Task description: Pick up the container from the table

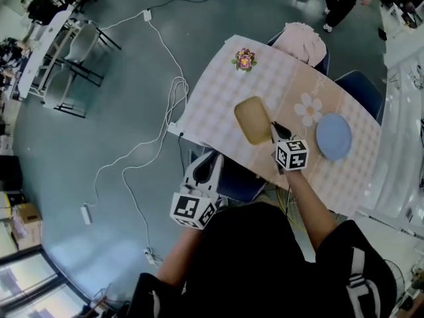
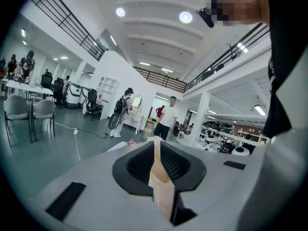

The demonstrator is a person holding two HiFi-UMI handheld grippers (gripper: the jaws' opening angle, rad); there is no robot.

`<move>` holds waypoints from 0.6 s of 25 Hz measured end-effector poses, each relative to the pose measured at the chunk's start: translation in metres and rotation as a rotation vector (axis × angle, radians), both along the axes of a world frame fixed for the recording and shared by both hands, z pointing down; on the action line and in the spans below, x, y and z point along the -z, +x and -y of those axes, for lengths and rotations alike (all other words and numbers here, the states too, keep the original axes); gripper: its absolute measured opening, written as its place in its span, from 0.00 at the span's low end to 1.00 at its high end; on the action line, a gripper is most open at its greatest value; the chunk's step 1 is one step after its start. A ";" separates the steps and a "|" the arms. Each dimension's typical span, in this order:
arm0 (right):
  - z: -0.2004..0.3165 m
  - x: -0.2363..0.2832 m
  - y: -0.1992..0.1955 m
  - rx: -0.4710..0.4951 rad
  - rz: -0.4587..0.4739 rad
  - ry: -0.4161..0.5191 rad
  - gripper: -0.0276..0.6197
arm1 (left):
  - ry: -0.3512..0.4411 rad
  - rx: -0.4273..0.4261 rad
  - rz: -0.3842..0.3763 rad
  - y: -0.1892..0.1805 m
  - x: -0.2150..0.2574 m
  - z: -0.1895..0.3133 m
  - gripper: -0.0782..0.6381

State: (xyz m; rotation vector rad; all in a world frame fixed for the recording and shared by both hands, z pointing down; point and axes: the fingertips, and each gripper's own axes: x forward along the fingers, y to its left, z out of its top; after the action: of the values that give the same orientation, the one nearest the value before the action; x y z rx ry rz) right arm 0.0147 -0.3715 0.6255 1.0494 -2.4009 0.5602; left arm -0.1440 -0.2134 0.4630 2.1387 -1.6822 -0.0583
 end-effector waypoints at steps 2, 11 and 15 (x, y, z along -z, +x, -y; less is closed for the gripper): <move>-0.021 0.029 -0.005 -0.009 0.027 0.038 0.06 | 0.030 -0.015 0.003 -0.006 0.009 -0.011 0.15; -0.111 0.143 -0.031 -0.070 0.145 0.210 0.06 | 0.124 0.035 0.054 -0.062 0.036 -0.065 0.13; -0.151 0.168 -0.043 -0.077 0.166 0.254 0.06 | 0.172 0.055 0.074 -0.081 0.051 -0.084 0.12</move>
State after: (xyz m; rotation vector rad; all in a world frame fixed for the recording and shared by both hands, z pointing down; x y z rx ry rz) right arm -0.0287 -0.2208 0.4577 1.2493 -2.6383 0.3874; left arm -0.2253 -0.1298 0.4124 2.2426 -1.8390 -0.1459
